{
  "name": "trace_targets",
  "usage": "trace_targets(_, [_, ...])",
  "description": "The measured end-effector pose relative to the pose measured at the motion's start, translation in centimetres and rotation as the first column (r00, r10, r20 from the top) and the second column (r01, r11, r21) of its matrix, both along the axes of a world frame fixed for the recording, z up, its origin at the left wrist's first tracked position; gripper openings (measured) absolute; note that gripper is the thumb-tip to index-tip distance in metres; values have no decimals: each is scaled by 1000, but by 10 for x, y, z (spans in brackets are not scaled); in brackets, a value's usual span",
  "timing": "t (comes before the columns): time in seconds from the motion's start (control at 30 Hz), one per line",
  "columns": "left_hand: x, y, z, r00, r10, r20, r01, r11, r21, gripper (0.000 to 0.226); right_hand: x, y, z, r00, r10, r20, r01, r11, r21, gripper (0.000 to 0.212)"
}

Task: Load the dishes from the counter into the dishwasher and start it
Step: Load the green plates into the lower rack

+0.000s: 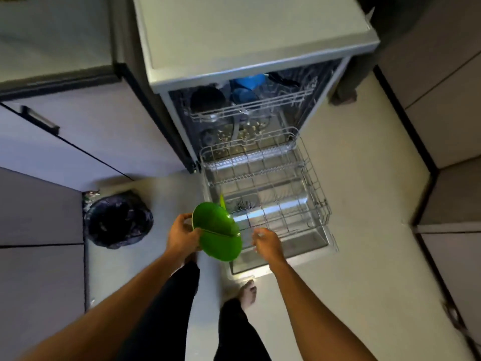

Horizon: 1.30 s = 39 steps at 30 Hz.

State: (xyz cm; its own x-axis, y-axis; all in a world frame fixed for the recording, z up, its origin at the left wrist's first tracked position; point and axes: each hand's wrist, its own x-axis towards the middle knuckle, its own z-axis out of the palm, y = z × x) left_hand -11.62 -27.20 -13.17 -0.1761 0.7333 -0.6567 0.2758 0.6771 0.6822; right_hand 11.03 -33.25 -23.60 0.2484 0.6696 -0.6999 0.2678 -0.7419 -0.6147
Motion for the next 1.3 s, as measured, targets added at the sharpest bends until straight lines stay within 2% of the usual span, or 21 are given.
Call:
trace_targets(0.07, [16, -9, -14, 996, -69, -56, 66, 996, -54, 40, 12, -12, 17, 1000, -7, 5, 7, 997, -71, 26])
trace_targets(0.17, [34, -3, -45, 973, -193, -125, 175, 974, -147, 50, 30, -25, -6, 994, -93, 58, 99, 989, -113, 24])
trace_targets(0.27, [50, 10, -71, 958, -263, -111, 239, 951, -197, 62, 35, -28, -37, 963, -251, 101, 263, 956, -129, 27])
trace_targets(0.37, [68, 26, -92, 932, -350, -94, 327, 923, -202, 62, 34, -27, -69, 889, -438, 132, 454, 883, -124, 45])
trace_targets(0.5, [90, 50, -134, 884, -442, -153, 419, 893, -166, 54, 32, -24, -119, 820, -552, 153, 568, 817, -100, 62])
trace_targets(0.6, [100, 64, -161, 861, -464, -207, 428, 882, -198, 47, 32, -21, -151, 750, -644, 152, 661, 738, -134, 76])
trace_targets(0.77, [114, 83, -196, 827, -487, -280, 424, 868, -259, 45, 30, -2, -190, 598, -791, 128, 802, 593, -78, 86])
trace_targets(0.83, [120, 90, -206, 816, -502, -285, 421, 856, -301, 44, 29, 5, -203, 521, -844, 129, 853, 513, -97, 84])
trace_targets(0.93, [130, 97, -214, 783, -570, -248, 479, 807, -345, 29, 26, 16, -217, 443, -884, 153, 897, 436, -77, 74])
trace_targets(1.0, [135, 101, -227, 794, -563, -229, 464, 805, -369, 33, 23, 22, -225, 401, -897, 186, 915, 403, -27, 66])
trace_targets(1.17, [144, 101, -252, 803, -568, -181, 449, 776, -442, 38, 16, 22, -233, 396, -871, 292, 902, 429, 56, 57])
trace_targets(1.3, [147, 102, -264, 803, -568, -184, 444, 774, -451, 36, 17, 23, -235, 370, -870, 326, 909, 411, 66, 55])
